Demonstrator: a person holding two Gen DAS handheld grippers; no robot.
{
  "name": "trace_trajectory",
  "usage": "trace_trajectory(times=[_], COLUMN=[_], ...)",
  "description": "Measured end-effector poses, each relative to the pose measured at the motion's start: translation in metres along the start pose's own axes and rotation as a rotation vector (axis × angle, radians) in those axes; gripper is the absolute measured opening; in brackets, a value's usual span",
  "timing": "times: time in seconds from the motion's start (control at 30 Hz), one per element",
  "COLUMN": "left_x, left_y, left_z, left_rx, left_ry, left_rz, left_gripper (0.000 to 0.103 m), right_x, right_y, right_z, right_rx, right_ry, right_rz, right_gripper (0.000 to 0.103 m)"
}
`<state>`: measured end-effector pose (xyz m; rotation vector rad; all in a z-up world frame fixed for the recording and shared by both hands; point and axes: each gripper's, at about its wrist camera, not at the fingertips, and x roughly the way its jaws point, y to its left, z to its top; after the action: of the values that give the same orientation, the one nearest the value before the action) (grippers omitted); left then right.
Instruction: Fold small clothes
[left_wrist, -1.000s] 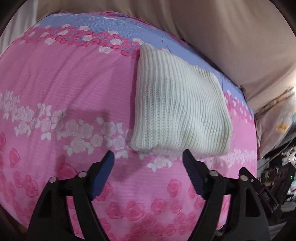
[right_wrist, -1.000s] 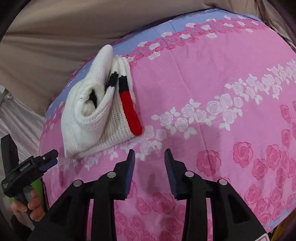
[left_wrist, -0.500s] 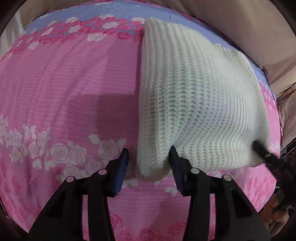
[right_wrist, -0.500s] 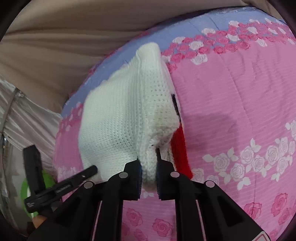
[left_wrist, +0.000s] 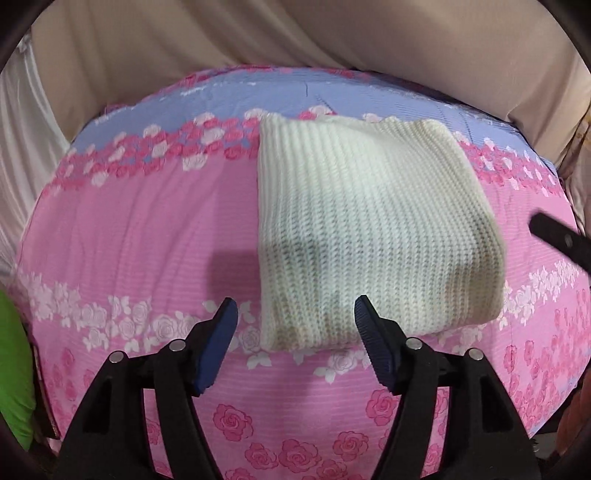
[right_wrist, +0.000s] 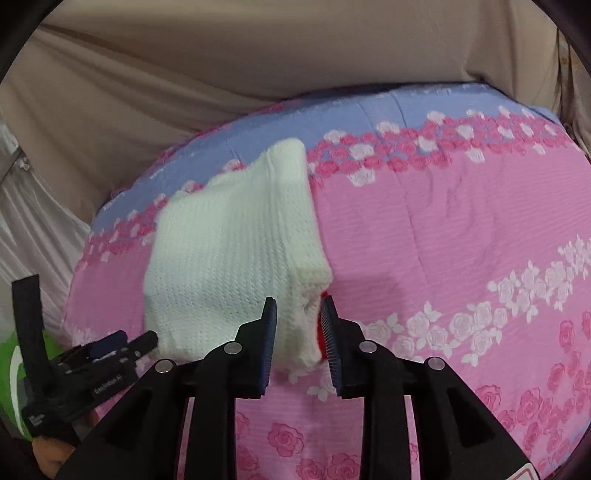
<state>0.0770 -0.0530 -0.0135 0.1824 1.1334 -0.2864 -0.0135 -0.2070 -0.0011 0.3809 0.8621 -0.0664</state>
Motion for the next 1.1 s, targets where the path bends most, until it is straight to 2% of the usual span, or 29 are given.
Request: trace_trajectory(times=[0.1,0.2,0.27,0.3,0.4,0.53,0.6,0.67,0.77,0.87,0.93,1.0,1.03,1.1], left_x=[0.002,0.007,0.009,0.008,0.004,0.001,0.0,-0.004,-0.009,0.01,0.047,0.087,0.092,0.087], left_y=[0.002,-0.001,-0.001,-0.001,-0.001,-0.004,-0.004,-0.001,0.008,0.02,0.022,0.022,0.026,0.035], left_z=[0.006,0.007,0.007,0.004,0.001,-0.002,0.0,0.008,0.042,0.08,0.091,0.086,0.083,0.084], left_rx=[0.011,-0.001,0.0,0.001,0.008,0.014,0.01,-0.004,-0.037,-0.105,-0.101,-0.084,-0.106,-0.151], left_ry=[0.001,0.014,0.022,0.023,0.017,0.013,0.004,-0.014,-0.074,-0.077,-0.033,0.036,0.025,0.02], left_rz=[0.012,0.012,0.017,0.02,0.021,0.019,0.024,0.019,0.013,-0.037,0.0,0.03,0.009,-0.015], left_gripper=[0.064,0.064,0.064,0.064,0.064,0.064,0.064,0.064,0.064,0.064,0.064,0.067,0.074,0.074], right_x=[0.011,0.054,0.089,0.093,0.086,0.043,0.033,0.033,0.039,0.043,0.047,0.06,0.077,0.123], right_y=[0.014,0.006,-0.008,-0.012,-0.017,-0.007,-0.003,0.0,-0.003,0.002,0.007,0.009,0.008,0.0], right_z=[0.023,0.026,0.012,0.008,0.014,0.021,0.019,0.017,0.02,0.038,0.053,0.064,0.066,0.056], right_rx=[-0.061,-0.063,-0.064,-0.067,-0.019,0.014,0.019,0.012,0.022,0.016,0.011,0.01,-0.006,-0.052], right_ry=[-0.027,0.051,0.136,0.117,0.126,0.043,0.035,0.042,0.05,0.039,0.015,0.012,0.034,0.166], right_rz=[0.005,-0.052,-0.135,-0.143,-0.123,-0.092,-0.072,-0.078,-0.081,-0.053,-0.034,-0.023,-0.048,-0.149], right_gripper=[0.022,0.021,0.022,0.027,0.032,0.03,0.03,0.03,0.03,0.03,0.03,0.03,0.03,0.03])
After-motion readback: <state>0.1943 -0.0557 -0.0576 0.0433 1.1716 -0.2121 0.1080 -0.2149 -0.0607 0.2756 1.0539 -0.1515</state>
